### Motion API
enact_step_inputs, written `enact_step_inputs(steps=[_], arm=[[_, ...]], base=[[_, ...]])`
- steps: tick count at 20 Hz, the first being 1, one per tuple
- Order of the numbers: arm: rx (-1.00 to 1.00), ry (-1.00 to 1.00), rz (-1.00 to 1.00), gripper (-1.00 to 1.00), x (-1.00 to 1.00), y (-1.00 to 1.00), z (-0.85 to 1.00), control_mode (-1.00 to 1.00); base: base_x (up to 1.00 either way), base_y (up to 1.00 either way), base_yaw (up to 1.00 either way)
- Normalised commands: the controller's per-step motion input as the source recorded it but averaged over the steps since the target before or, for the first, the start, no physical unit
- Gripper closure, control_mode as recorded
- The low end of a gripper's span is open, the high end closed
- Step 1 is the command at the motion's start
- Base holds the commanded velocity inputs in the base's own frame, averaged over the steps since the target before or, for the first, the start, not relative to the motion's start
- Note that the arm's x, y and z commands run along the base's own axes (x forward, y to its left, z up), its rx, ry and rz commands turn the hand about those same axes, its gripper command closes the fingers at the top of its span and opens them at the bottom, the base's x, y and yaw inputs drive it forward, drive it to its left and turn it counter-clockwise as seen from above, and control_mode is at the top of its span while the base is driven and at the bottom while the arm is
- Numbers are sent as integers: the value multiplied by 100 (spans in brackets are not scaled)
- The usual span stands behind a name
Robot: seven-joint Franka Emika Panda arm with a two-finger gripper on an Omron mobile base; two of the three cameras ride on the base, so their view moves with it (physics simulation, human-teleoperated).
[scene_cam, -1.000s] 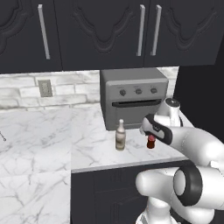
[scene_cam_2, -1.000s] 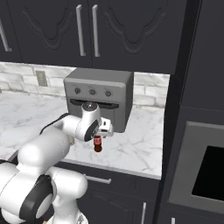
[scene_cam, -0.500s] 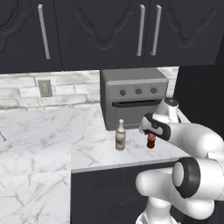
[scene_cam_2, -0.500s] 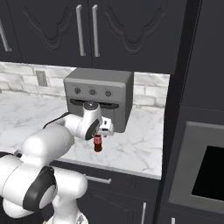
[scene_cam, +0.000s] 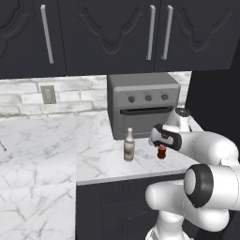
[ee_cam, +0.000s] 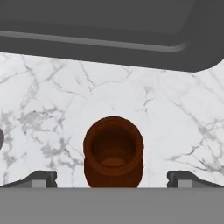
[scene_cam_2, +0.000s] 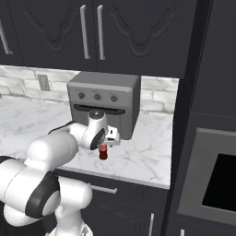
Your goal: Move the drinks to the dining counter.
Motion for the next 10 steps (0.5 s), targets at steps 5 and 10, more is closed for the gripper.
enact_step_inputs(steps=[5, 10], arm=[[0, -8, 0, -100, 0, 0, -2, -100], [0, -5, 0, -100, 0, 2, 0, -100]], base=[[0, 0, 0], [0, 0, 0]])
